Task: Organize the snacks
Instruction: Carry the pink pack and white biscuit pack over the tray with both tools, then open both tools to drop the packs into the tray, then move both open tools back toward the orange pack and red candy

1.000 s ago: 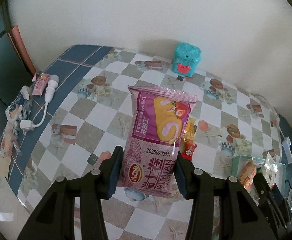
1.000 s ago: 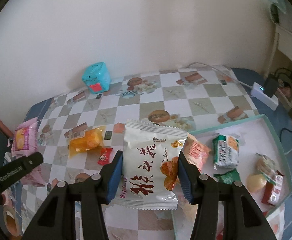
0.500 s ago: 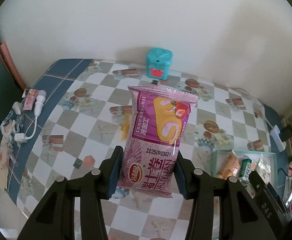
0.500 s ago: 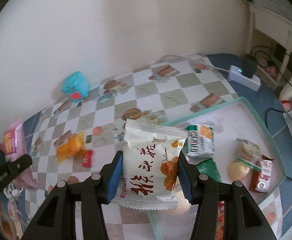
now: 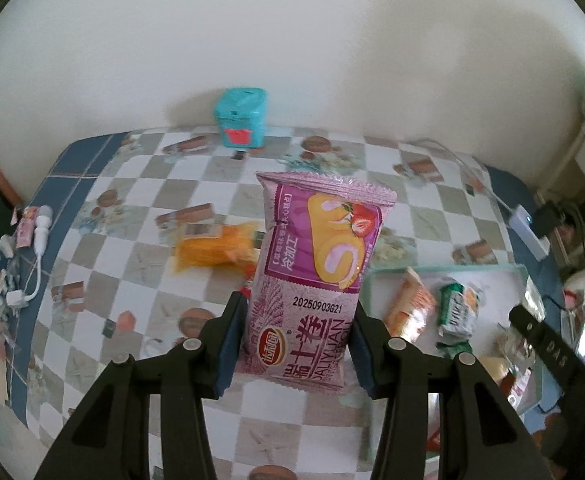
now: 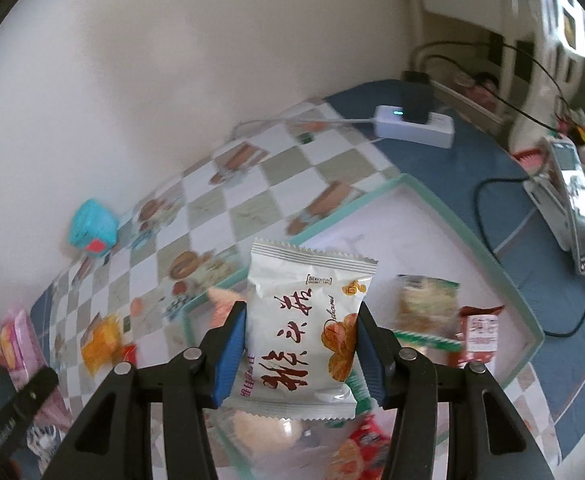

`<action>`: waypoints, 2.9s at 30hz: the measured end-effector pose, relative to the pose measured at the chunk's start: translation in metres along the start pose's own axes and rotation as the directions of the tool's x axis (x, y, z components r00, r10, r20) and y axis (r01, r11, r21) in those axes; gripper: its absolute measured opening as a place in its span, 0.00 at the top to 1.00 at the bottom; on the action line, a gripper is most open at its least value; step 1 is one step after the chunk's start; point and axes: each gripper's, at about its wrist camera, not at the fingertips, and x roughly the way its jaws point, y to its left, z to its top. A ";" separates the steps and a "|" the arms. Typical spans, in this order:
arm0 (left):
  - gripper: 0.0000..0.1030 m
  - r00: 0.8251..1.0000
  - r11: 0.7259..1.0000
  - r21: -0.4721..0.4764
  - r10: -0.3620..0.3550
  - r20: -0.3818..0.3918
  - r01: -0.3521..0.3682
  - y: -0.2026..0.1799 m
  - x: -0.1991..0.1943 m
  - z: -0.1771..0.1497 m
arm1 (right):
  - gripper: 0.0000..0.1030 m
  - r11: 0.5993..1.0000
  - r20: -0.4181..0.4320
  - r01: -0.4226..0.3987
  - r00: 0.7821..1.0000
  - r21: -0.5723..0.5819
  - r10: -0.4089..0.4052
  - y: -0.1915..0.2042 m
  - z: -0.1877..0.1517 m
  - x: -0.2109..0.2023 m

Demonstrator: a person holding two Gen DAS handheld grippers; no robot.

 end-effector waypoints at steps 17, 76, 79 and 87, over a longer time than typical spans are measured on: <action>0.51 0.994 0.976 0.206 -0.052 -0.098 0.071 -0.101 0.033 -0.034 | 0.47 0.994 -0.014 0.054 0.998 0.092 -0.053 -0.052 0.018 0.008; 0.28 0.990 1.000 -0.025 0.013 -0.139 -0.016 -0.044 0.051 -0.016 | 0.33 0.997 -0.104 0.071 0.992 -0.016 -0.073 -0.030 0.011 0.038; 0.20 0.989 0.992 -0.116 0.034 -0.145 -0.051 -0.015 0.053 -0.015 | 0.25 0.998 -0.107 0.051 0.993 -0.030 -0.054 -0.024 0.009 0.038; 0.20 0.985 0.953 -0.283 0.061 -0.163 -0.106 0.047 0.055 -0.020 | 0.12 0.995 -0.101 0.022 0.994 -0.093 -0.032 -0.004 0.002 0.037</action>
